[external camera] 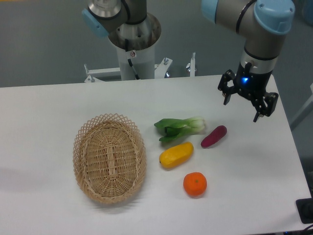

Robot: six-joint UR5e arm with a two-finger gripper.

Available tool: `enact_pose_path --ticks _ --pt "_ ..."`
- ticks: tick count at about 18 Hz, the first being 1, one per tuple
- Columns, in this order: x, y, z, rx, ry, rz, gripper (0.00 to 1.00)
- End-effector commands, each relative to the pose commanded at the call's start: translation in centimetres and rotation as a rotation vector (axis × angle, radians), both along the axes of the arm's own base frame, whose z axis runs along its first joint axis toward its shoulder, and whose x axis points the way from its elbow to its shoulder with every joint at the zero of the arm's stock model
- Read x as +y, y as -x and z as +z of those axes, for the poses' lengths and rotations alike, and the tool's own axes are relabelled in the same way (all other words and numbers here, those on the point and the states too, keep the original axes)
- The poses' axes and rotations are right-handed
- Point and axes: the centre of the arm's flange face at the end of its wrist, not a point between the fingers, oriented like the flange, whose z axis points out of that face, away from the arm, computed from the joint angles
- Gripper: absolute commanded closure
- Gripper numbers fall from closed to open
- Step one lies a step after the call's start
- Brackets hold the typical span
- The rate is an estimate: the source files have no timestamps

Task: Pick up the green vegetable from the table
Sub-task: 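Move the open gripper over the green bok choy and lower it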

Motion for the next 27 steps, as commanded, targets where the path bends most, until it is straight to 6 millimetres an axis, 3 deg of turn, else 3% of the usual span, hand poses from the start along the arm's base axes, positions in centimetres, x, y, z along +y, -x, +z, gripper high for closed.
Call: enact_pose_path --ticks 11,16,21,23,27 --pt "0.0 -1.5 -3.2 -0.003 -0.067 0.049 0.00" --pt "0.1 -3.3 -6.5 -0.035 -0.051 0.062 0.00" --pt "0.0 -6.1 -12.4 -0.035 -0.034 0.024 0.00" --pt "-0.9 -7.2 -14.4 -0.028 0.064 -0.032 0.00" --pt "0.0 -9.2 -15.7 -0.003 0.187 -0.124 0.00"
